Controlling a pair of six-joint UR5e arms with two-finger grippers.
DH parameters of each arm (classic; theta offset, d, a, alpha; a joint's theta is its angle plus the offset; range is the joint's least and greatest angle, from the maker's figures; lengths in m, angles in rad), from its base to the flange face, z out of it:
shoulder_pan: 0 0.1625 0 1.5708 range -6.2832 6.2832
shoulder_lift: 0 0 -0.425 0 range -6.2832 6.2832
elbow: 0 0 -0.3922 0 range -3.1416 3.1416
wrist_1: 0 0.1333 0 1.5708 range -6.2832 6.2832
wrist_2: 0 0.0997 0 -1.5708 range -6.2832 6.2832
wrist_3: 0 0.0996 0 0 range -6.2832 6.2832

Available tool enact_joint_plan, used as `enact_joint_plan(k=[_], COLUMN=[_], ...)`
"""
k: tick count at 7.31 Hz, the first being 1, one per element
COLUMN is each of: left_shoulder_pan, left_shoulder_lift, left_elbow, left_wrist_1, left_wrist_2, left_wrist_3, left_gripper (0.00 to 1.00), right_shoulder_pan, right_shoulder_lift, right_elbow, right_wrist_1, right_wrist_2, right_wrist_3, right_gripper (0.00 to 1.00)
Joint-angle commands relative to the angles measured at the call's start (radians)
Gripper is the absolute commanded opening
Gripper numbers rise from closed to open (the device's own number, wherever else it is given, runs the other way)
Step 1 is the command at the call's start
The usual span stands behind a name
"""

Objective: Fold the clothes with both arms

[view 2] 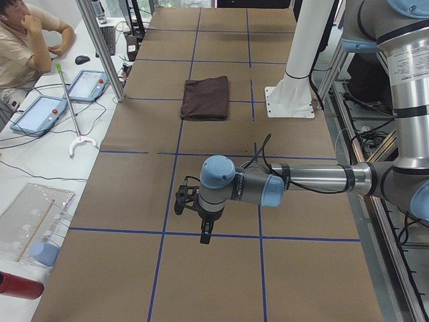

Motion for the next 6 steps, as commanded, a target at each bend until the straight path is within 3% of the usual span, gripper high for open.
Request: enact_joint_plan(k=[1, 6], left_shoulder_pan=[0.009, 0.007], left_shoulder_lift=[-0.011, -0.002], left_elbow=[0.017, 0.023], left_wrist_1=[0.008, 0.014], left_wrist_2=[0.016, 0.002], left_wrist_3=[0.0, 0.0], left_gripper=[1.0, 1.0], right_shoulder_pan=[0.002, 0.002], right_shoulder_lift=[-0.005, -0.009], right_elbow=[-0.005, -0.004], right_wrist_1=[-0.005, 0.001], right_wrist_2=[-0.007, 0.0], right_wrist_3=[-0.007, -0.005], right_gripper=[1.0, 1.0])
